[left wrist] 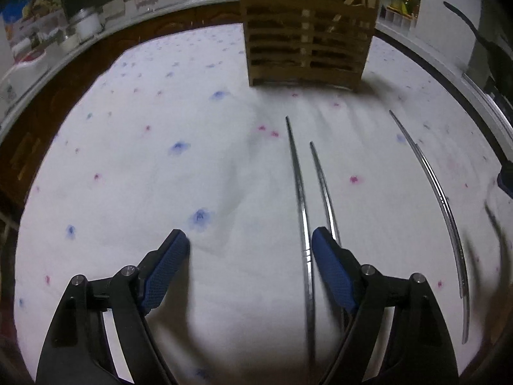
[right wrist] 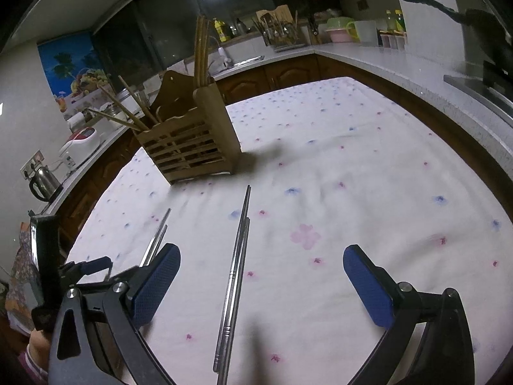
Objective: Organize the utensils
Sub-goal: 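Move both open tools down over the steel chopsticks on the cloth, then close the left tool on a steel chopstick while the right tool grasps another, then carry the steel chopsticks up and lower them into the holder with both tools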
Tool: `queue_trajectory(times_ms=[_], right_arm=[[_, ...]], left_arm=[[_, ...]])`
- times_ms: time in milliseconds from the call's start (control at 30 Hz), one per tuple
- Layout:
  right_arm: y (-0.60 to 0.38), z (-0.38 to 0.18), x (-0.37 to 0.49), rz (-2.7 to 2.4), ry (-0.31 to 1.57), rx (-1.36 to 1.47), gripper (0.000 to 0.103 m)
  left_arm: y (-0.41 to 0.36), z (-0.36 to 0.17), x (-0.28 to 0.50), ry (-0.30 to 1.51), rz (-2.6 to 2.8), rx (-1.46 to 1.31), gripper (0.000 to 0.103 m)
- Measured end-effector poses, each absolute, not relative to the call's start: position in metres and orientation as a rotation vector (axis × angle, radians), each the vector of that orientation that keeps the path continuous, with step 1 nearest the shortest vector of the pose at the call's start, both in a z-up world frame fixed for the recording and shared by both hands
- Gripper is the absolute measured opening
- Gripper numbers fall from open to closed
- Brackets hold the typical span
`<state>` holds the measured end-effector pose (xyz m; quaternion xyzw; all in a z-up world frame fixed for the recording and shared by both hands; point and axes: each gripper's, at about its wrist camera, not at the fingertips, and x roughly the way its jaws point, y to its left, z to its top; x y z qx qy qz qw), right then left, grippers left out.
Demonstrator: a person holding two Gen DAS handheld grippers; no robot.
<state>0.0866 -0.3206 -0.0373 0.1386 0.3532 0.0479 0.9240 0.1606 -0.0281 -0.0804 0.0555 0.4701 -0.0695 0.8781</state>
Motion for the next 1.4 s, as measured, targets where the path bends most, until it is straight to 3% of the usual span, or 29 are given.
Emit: queue_trajectory(times_ms=[100,200,267,400,467,733,833,900,967,1400], right_arm=[[-0.322,-0.041,0.09,0.097,0.737,0.289,0.099],[-0.32,-0.044,0.1,0.104,0.752,0.28,0.09],[-0.316,-0.045,0.11,0.106,0.765,0.262,0.074],[-0.304,-0.049,0.14,0.138,0.817,0.223,0.057],[-0.297,-0.055,0.157,0.156,0.85,0.2,0.047],[-0.278,-0.074,0.197,0.162,0.923,0.135,0.03],[-0.273,-0.075,0.203,0.155,0.926,0.101,0.02],[-0.268,-0.076,0.205,0.152,0.924,0.072,0.013],[-0.264,-0.077,0.204,0.149,0.917,0.045,0.007],[-0.279,-0.031,0.167,0.234,0.822,0.208,0.005]], left_arm=[[-0.025,-0.079,0.164,0.994,-0.139,0.107,0.074],[-0.029,-0.077,0.172,1.0,-0.15,0.107,0.065],[-0.036,-0.076,0.18,1.004,-0.166,0.113,0.057],[-0.049,-0.074,0.195,1.015,-0.2,0.114,0.046],[-0.053,-0.074,0.204,1.024,-0.21,0.113,0.046],[-0.062,-0.075,0.234,1.02,-0.229,0.123,0.039],[-0.062,-0.075,0.241,1.007,-0.236,0.123,0.029],[-0.065,-0.074,0.243,0.995,-0.251,0.137,0.009],[-0.067,-0.074,0.243,0.994,-0.263,0.151,0.006],[-0.023,-0.023,0.208,0.906,-0.321,-0.043,0.004]])
